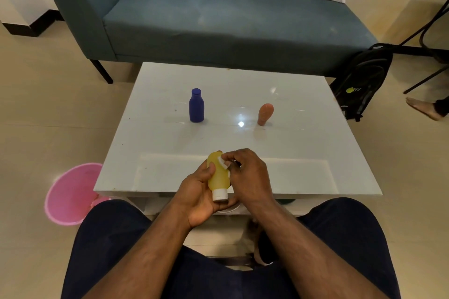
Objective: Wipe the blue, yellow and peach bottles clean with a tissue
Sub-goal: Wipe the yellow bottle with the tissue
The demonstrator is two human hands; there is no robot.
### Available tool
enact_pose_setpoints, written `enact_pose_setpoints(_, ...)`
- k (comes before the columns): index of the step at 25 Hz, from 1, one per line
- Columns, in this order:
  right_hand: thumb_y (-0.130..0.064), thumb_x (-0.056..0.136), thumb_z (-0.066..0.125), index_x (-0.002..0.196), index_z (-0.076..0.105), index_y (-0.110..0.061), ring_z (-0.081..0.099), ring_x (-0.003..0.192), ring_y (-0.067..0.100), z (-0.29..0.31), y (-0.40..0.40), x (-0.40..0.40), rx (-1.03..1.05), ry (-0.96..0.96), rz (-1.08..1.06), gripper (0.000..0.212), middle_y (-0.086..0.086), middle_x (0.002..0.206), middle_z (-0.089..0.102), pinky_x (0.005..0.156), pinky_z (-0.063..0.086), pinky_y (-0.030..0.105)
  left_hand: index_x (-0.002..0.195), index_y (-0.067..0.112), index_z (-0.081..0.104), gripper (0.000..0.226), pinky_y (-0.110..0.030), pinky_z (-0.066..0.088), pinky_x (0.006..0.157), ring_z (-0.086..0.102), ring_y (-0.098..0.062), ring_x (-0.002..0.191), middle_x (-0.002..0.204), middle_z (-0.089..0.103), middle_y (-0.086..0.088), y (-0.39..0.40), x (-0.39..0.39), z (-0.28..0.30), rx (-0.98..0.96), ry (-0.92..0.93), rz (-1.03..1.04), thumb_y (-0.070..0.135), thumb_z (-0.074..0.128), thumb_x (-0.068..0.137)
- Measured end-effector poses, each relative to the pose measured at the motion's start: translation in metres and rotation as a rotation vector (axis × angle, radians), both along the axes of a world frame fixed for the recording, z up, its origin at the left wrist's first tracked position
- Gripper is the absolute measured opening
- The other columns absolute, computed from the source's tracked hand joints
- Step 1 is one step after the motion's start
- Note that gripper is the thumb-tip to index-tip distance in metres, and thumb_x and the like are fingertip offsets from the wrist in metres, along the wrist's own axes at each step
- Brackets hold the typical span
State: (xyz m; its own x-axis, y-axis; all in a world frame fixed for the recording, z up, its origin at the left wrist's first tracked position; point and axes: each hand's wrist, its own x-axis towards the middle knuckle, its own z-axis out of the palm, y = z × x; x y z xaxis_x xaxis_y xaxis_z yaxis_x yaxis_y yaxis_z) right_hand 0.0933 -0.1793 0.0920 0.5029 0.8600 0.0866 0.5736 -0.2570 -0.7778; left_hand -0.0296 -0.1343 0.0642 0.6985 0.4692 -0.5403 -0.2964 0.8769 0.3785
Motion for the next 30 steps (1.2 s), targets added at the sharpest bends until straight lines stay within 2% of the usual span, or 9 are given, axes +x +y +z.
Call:
enact_pose_setpoints(3,-0.009,0.09,0.058,0.1,0.071,-0.022,0.057,0.089,0.004,0.004,0.011,0.014,-0.021,0.102,-0.053,0.021,-0.011,0.099,0.064,0.078,0.045,0.013,0.131,0.028,0.064,0.036,-0.051,0.056,0.075,0.059,-0.032,0.107,0.121,0.063,-0.013,-0.003,-0.001,0.0,0.085,0.053,-0.077,0.027,0.058,0.095)
enact_pose_setpoints(7,-0.008,0.09,0.06,0.097,0.073,-0.024,0.063,0.091,0.009,0.011,0.019,0.025,-0.025,0.447,-0.008,0.022,-0.01,0.098,0.07,0.079,0.054,0.027,0.127,0.022,0.062,0.032,-0.035,0.05,0.06,0.066,-0.026,0.084,0.107,0.072,-0.01,-0.003,-0.004,0.006,0.14,0.113,-0.095,0.032,0.054,0.098)
enact_pose_setpoints(10,-0.01,0.091,0.061,0.095,0.073,-0.022,0.066,0.092,0.017,0.007,0.017,0.022,-0.003,0.608,-0.029,0.018,-0.004,0.096,0.071,0.076,0.056,0.032,0.129,0.017,0.059,0.039,-0.032,0.048,0.054,0.063,-0.025,0.082,0.113,0.068,-0.011,-0.006,0.001,0.006,0.119,0.122,-0.08,0.038,0.053,0.097)
enact_pose_setpoints(15,-0.011,0.091,0.059,0.092,0.071,-0.02,0.066,0.081,0.009,-0.006,-0.004,-0.003,-0.063,0.631,-0.11,0.015,-0.005,0.092,0.07,0.059,0.05,0.016,0.141,0.015,0.052,0.052,-0.03,0.046,0.048,0.057,-0.025,0.083,0.112,0.057,-0.016,-0.001,0.001,-0.007,0.053,0.134,-0.062,0.046,0.049,0.1)
enact_pose_setpoints(17,-0.01,0.09,0.059,0.093,0.071,-0.021,0.065,0.083,0.009,-0.012,-0.011,-0.003,-0.114,0.596,-0.093,0.016,-0.005,0.092,0.069,0.057,0.049,0.017,0.138,0.019,0.055,0.046,-0.029,0.044,0.048,0.057,-0.024,0.08,0.106,0.058,-0.016,-0.002,0.001,-0.007,0.103,0.186,-0.086,0.046,0.049,0.101)
enact_pose_setpoints(19,-0.007,0.088,0.061,0.094,0.071,-0.02,0.066,0.085,0.013,-0.014,-0.014,0.004,-0.15,0.614,-0.103,0.017,-0.002,0.093,0.069,0.061,0.053,0.022,0.131,0.021,0.058,0.037,-0.029,0.044,0.049,0.056,-0.023,0.076,0.102,0.06,-0.014,-0.005,0.004,-0.004,0.181,0.282,-0.075,0.043,0.049,0.102)
enact_pose_setpoints(22,0.001,0.086,0.061,0.095,0.07,-0.017,0.067,0.082,0.019,-0.012,-0.009,0.016,-0.083,0.823,-0.154,0.022,0.007,0.09,0.069,0.066,0.053,0.027,0.124,0.019,0.058,0.029,-0.033,0.048,0.055,0.052,-0.024,0.078,0.106,0.057,-0.014,-0.003,0.012,-0.006,0.229,0.395,-0.008,0.038,0.048,0.104)
enact_pose_setpoints(25,0.004,0.086,0.061,0.098,0.069,-0.018,0.066,0.084,0.022,-0.008,0.0,0.037,-0.022,0.858,-0.159,0.026,0.008,0.09,0.067,0.069,0.055,0.033,0.123,0.016,0.058,0.026,-0.039,0.054,0.066,0.053,-0.025,0.082,0.109,0.054,-0.014,0.001,0.019,-0.008,0.22,0.383,-0.028,0.031,0.047,0.105)
enact_pose_setpoints(30,0.005,0.091,0.053,0.106,0.065,-0.017,0.065,0.098,0.035,-0.014,0.011,0.071,-0.028,0.982,-0.195,0.03,0.015,0.108,0.062,0.07,0.058,0.04,0.129,0.009,0.058,0.027,-0.055,0.058,0.085,0.06,-0.034,0.104,0.126,0.056,-0.017,0.019,0.034,-0.015,0.117,0.307,-0.019,0.015,0.052,0.103)
